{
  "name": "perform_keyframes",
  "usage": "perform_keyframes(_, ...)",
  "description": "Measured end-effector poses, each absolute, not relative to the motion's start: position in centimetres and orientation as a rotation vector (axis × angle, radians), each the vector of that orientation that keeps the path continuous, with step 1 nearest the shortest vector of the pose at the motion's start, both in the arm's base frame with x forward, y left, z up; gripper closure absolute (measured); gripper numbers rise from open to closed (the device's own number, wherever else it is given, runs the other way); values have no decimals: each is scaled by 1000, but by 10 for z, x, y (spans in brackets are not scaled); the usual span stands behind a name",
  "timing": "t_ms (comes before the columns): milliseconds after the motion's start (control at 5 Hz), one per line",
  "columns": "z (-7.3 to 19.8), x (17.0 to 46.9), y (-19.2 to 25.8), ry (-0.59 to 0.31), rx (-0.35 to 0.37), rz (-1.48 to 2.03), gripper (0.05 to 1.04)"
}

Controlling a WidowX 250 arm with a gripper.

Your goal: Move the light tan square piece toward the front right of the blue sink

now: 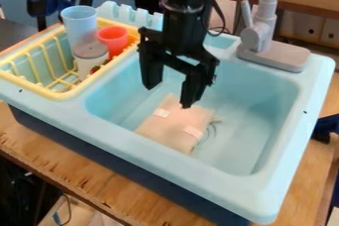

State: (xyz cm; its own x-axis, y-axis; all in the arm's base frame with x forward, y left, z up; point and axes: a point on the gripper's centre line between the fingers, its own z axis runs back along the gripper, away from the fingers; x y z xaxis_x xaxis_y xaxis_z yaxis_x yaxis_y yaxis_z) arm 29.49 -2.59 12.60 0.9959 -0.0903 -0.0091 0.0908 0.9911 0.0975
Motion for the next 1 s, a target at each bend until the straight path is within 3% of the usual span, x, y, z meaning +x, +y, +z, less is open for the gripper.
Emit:
perform_keyframes(400, 106, 301, -26, 40, 99, -129, 83)
perform_keyframes(600, 91, 295, -27, 131, 93, -167, 83)
perform_keyframes(1000, 81, 297, -32, 125, 69, -228, 83)
